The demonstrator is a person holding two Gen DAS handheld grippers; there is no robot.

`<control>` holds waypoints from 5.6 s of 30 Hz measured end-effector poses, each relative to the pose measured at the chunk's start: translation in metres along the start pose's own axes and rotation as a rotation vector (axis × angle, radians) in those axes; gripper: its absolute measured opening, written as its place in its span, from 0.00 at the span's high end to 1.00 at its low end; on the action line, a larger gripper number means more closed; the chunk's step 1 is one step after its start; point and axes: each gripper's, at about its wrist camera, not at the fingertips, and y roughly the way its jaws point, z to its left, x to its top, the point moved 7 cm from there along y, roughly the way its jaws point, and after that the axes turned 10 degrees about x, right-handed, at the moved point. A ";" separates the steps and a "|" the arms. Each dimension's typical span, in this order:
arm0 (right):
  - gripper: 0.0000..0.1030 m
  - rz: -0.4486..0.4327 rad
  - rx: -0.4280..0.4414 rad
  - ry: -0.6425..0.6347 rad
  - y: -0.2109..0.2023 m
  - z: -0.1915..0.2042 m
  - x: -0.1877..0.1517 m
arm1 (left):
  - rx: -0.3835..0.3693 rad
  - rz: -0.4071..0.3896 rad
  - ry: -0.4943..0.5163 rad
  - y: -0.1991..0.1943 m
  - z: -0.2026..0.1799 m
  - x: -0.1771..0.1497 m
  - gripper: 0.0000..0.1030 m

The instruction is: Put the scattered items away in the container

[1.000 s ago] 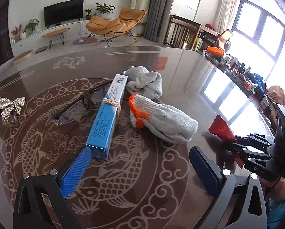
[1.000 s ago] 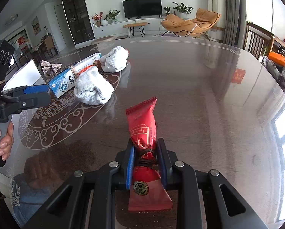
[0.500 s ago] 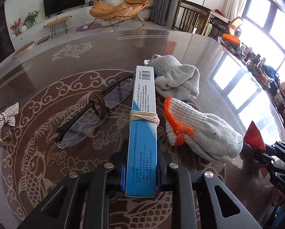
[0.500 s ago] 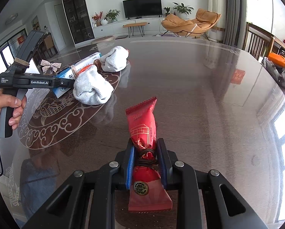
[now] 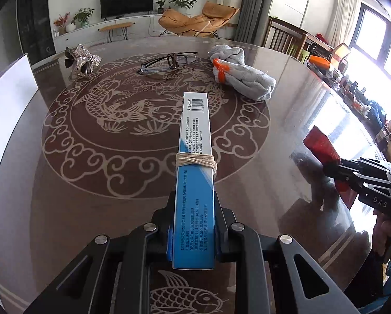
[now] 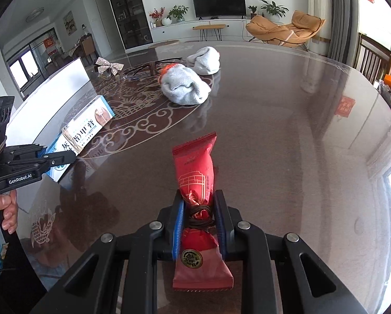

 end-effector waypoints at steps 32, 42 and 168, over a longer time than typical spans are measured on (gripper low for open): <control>0.31 0.040 -0.047 -0.177 0.037 0.034 0.014 | 0.107 -0.006 0.040 0.029 -0.002 0.019 0.00; 0.31 0.040 -0.052 -0.180 0.038 0.035 0.014 | 0.114 -0.007 0.034 0.028 -0.002 0.017 0.00; 0.24 0.008 -0.165 -0.023 0.045 0.010 0.043 | 0.181 0.005 -0.071 0.049 0.029 0.042 0.00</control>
